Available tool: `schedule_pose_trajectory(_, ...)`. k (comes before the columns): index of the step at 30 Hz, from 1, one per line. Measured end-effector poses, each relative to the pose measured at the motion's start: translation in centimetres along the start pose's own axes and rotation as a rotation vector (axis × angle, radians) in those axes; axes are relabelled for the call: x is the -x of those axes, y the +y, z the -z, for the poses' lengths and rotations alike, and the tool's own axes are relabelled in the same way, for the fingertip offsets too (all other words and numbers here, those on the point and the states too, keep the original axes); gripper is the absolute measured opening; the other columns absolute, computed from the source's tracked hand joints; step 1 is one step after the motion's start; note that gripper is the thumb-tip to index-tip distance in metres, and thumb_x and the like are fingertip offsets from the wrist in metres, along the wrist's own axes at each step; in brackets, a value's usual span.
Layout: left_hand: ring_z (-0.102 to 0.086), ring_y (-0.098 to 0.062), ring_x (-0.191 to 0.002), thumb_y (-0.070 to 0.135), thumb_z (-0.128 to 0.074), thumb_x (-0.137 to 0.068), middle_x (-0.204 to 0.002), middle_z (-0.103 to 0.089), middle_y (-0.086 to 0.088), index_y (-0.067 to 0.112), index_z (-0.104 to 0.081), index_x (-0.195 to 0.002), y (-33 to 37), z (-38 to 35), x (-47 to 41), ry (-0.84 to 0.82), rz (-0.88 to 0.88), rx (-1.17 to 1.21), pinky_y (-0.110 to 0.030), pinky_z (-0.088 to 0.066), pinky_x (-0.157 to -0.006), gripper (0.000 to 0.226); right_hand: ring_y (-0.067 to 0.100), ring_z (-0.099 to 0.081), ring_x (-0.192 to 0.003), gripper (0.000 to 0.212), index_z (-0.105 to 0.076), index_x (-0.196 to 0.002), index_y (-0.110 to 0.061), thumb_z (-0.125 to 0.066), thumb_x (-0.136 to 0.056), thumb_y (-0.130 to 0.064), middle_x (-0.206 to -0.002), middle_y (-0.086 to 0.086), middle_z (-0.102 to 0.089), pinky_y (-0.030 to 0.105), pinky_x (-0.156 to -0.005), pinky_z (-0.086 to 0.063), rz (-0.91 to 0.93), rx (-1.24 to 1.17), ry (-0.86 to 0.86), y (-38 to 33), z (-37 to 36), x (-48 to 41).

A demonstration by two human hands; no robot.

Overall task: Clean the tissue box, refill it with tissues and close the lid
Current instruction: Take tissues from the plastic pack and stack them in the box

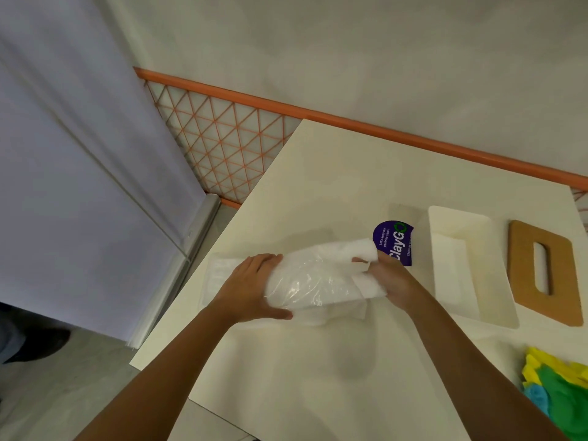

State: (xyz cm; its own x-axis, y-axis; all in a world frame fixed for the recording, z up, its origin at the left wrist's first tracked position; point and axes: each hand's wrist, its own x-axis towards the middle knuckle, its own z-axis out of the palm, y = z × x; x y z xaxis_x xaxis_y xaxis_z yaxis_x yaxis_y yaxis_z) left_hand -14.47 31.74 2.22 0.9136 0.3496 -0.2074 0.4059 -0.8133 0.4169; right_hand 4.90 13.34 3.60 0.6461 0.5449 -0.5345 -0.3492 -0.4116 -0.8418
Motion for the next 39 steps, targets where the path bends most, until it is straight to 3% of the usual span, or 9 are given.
schedule_pose_trajectory(5,-0.03,-0.015,-0.133,0.085,-0.059,-0.046,-0.147,-0.03,0.006,0.022,-0.022,-0.145,0.1,0.2,-0.1,-0.038,-0.011,-0.043,-0.029,-0.028,-0.111,0.123,0.024,-0.061,-0.093,0.025,-0.062,-0.111,-0.01,-0.062,-0.086,-0.01,-0.107,0.009,-0.065,0.032,-0.084,-0.048,0.073,0.069,0.09,-1.9,2.4,1.7)
schedule_pose_trajectory(9,-0.022,-0.015,-0.138,0.098,-0.035,-0.029,-0.152,-0.02,0.005,0.025,-0.023,-0.145,0.1,0.8,-0.3,-0.095,-0.015,-0.037,-0.03,-0.025,-0.112,0.138,0.019,-0.061,-0.086,0.019,-0.062,-0.104,-0.017,-0.063,-0.086,-0.014,-0.103,0.006,-0.065,0.024,-0.071,-0.048,0.144,0.076,0.147,-3.5,4.5,3.1)
schedule_pose_trajectory(14,-0.001,-0.023,-0.146,0.102,-0.018,-0.037,-0.157,0.002,0.007,0.026,-0.021,-0.147,2.5,2.1,-1.1,0.013,-0.01,-0.009,-0.048,-0.006,-0.117,0.134,0.023,-0.06,-0.097,0.021,-0.061,-0.105,-0.019,-0.064,-0.085,-0.016,-0.108,0.006,-0.064,0.036,-0.092,-0.046,0.188,0.084,0.227,-5.4,7.4,5.1)
schedule_pose_trajectory(21,-0.033,-0.016,-0.136,0.047,-0.061,-0.083,-0.149,-0.028,0.0,0.02,-0.029,-0.144,10.8,3.9,-5.1,0.035,0.168,0.782,-0.027,-0.029,-0.104,0.075,0.012,-0.058,-0.082,0.02,-0.057,-0.104,-0.02,-0.062,-0.085,-0.016,-0.094,-0.003,-0.063,0.024,-0.071,-0.047,0.282,0.011,0.303,-8.2,11.3,8.5)
schedule_pose_trajectory(26,-0.049,-0.016,-0.122,0.058,-0.07,-0.062,-0.138,-0.05,-0.002,0.023,-0.042,-0.135,15.8,3.9,-7.7,-0.109,0.251,1.206,-0.032,-0.036,-0.105,0.086,0.018,-0.061,-0.092,0.028,-0.058,-0.111,-0.016,-0.064,-0.084,-0.016,-0.102,0.001,-0.066,0.03,-0.076,-0.05,0.289,-0.16,0.323,-9.0,13.1,9.8)
schedule_pose_trajectory(29,-0.067,-0.014,-0.094,0.041,-0.059,-0.085,-0.115,-0.067,-0.003,0.022,-0.058,-0.116,18.2,3.7,-8.3,-0.247,0.175,1.412,-0.029,-0.056,-0.072,0.036,0.02,-0.063,-0.097,0.033,-0.058,-0.115,-0.015,-0.066,-0.083,-0.018,-0.106,0.003,-0.067,0.032,-0.082,-0.051,0.288,-0.241,0.339,-8.6,13.7,10.2)
schedule_pose_trajectory(31,-0.068,-0.017,-0.091,0.032,-0.057,-0.089,-0.112,-0.068,-0.003,0.019,-0.059,-0.119,19.1,3.6,-8.5,-0.278,0.163,1.455,-0.026,-0.055,-0.06,0.033,0.018,-0.065,-0.093,0.029,-0.06,-0.11,-0.015,-0.067,-0.082,-0.019,-0.101,0.002,-0.069,0.028,-0.075,-0.052,0.261,-0.284,0.348,-8.1,13.8,10.5)
schedule_pose_trajectory(34,-0.063,-0.024,-0.106,0.025,-0.066,-0.081,-0.117,-0.066,-0.005,0.017,-0.057,-0.125,19.8,3.5,-9.0,-0.24,0.148,1.362,-0.031,-0.052,-0.077,0.045,0.012,-0.066,-0.081,0.02,-0.063,-0.098,-0.017,-0.07,-0.079,-0.02,-0.089,-0.003,-0.07,0.022,-0.063,-0.053,0.199,-0.287,0.349,-7.2,13.8,10.7)
schedule_pose_trajectory(39,-0.057,-0.028,-0.111,0.013,-0.058,-0.055,-0.118,-0.062,-0.008,0.018,-0.052,-0.121,20.5,3.6,-10.1,-0.213,0.128,1.162,-0.04,-0.046,-0.095,0.067,0.016,-0.064,-0.087,0.024,-0.059,-0.102,-0.006,-0.068,-0.082,-0.017,-0.095,0.0,-0.069,0.031,-0.079,-0.051,0.173,-0.284,0.386,-5.1,15.0,10.3)
